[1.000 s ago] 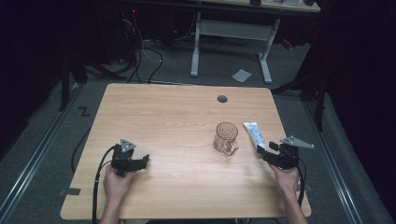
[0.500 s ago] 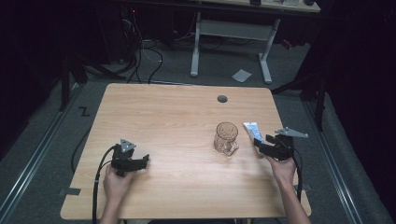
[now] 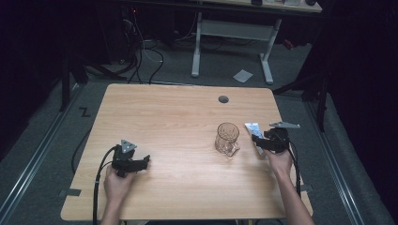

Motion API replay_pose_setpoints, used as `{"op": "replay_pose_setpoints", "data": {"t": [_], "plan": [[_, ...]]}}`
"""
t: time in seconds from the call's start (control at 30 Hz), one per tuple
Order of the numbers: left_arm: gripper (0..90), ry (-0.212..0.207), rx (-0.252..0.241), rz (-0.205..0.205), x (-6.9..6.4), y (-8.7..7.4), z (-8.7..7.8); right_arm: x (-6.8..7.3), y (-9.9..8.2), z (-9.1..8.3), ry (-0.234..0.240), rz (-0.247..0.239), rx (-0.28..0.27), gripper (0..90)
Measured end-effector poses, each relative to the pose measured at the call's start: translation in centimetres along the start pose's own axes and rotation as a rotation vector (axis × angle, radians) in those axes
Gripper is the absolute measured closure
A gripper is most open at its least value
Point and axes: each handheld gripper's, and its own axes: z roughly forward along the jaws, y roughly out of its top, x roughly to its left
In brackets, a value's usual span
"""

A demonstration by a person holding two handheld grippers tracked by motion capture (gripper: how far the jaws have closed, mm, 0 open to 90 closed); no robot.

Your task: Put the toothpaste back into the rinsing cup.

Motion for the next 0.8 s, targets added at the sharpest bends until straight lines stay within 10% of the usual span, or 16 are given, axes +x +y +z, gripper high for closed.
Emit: {"op": "replay_pose_setpoints", "data": {"t": [0.8], "plan": [[20.3,0.000,0.000,0.000,0.0,0.0,0.0,-0.5,2.7,3.4,-0.051,-0.014,0.118,40.4]]}}
